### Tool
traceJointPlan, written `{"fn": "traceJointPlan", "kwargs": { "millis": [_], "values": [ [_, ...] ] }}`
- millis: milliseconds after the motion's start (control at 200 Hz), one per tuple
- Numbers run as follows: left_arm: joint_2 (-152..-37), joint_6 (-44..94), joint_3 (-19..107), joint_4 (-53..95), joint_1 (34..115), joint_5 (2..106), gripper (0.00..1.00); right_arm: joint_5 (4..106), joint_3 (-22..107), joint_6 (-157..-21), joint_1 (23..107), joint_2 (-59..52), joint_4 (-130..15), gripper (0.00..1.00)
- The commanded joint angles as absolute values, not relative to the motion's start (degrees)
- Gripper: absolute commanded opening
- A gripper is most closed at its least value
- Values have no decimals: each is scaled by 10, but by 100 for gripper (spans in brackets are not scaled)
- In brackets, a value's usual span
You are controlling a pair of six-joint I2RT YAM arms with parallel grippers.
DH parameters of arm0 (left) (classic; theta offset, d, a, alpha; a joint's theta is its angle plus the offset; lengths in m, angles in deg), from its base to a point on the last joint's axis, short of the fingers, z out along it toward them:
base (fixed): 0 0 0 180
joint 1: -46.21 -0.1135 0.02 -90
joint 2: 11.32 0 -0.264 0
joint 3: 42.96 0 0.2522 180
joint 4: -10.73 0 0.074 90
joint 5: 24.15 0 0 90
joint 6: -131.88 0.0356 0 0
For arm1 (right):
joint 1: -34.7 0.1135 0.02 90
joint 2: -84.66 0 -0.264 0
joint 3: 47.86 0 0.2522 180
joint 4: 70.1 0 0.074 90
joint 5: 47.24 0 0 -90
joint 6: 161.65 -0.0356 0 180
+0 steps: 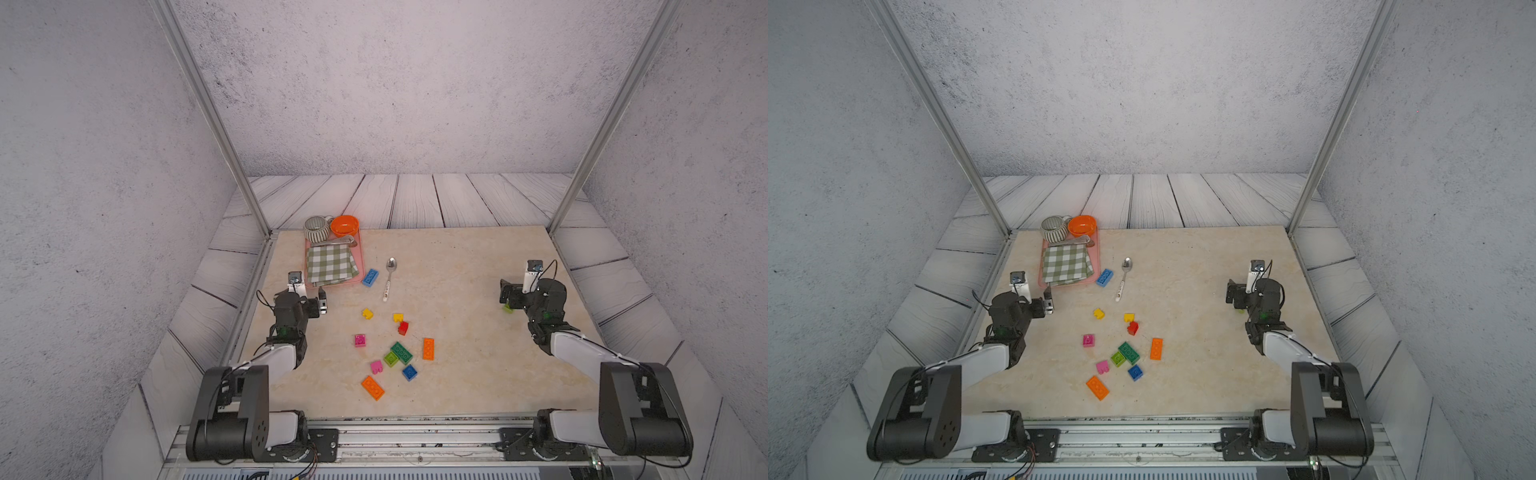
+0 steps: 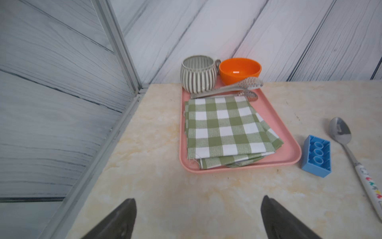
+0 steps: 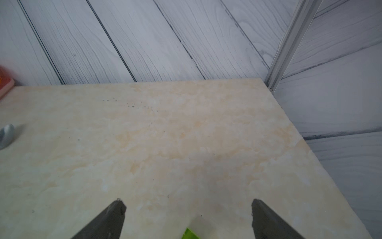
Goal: Assemble the letter p with lego
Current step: Pick up the lego brick from the center of the board.
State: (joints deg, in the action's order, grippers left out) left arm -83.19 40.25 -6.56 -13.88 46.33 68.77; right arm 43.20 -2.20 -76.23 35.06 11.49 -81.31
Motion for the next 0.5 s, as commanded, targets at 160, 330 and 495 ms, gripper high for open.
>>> {"fn": "traceJointPlan", "kwargs": {
  "millis": [160, 330, 495],
  "values": [
    [-685, 220, -39, -19, 468, 663, 98, 517, 19, -911, 354, 287, -605, 99],
    [-588, 108, -21, 136, 468, 564, 98, 506, 46, -967, 353, 372, -440, 99],
    [-502, 107, -43, 188, 469, 489, 98, 472, 19, -1018, 351, 398, -395, 99]
  ]
}}
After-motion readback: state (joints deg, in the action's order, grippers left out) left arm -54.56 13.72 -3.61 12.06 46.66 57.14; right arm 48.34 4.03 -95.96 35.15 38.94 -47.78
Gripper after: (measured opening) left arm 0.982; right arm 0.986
